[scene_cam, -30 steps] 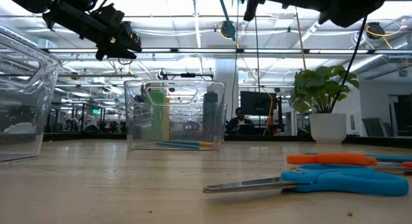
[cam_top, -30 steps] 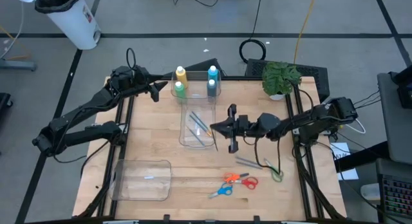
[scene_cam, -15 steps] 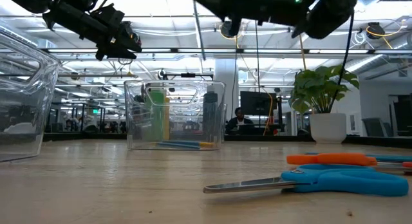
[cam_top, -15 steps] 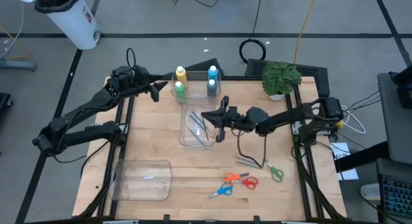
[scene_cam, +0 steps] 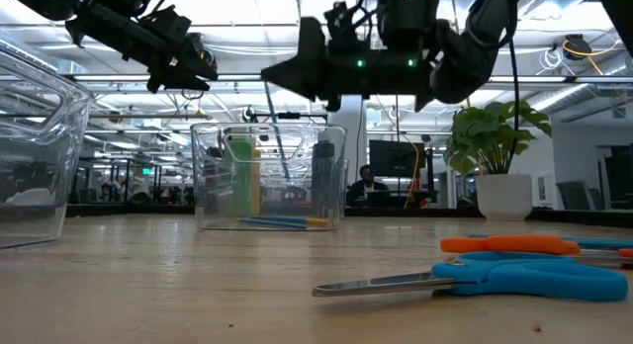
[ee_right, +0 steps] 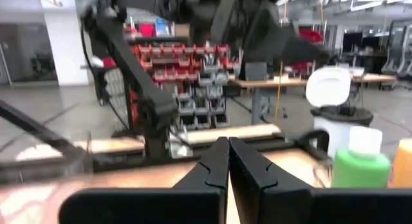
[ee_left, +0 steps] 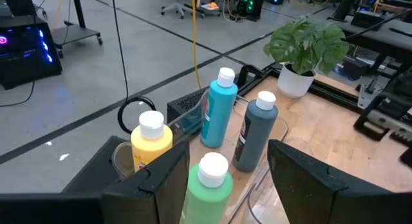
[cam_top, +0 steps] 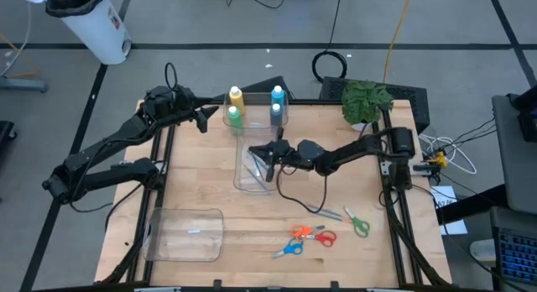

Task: Pick & Place Paint Supplies
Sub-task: Put the blue paintbrush into the middle transparent bin

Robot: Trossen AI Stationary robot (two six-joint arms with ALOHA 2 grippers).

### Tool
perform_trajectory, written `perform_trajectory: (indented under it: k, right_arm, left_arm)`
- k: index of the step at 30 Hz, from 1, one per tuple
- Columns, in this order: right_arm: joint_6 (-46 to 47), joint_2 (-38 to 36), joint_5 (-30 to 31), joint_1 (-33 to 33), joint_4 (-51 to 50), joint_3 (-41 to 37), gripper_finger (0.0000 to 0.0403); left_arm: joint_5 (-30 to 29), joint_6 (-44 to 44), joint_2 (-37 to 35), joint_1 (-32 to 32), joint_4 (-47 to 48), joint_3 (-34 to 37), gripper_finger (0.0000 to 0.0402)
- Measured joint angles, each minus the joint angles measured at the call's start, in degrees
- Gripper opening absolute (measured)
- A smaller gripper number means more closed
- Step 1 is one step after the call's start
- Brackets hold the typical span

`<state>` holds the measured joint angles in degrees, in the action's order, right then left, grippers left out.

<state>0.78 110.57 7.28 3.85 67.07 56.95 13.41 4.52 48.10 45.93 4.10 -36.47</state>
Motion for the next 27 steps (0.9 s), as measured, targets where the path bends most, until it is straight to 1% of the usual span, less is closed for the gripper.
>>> perform_trajectory:
  k: [6,20,27]
  right_arm:
    - [0.0,3.16,0.02,0.38,-0.07,0.0,0.0]
    - [-1.57,3.07,-0.04,0.21,-8.06,0.0,0.0]
    - [-1.49,3.01,-0.06,0.21,-9.53,0.0,0.0]
  left_arm:
    - [-0.01,0.0,0.0,0.0,0.0,0.0,0.0214]
    - [-0.01,0.02,0.0,0.01,0.0,0.0,0.0214]
    - [-0.01,0.02,0.0,-0.01,0.0,0.0,0.0214]
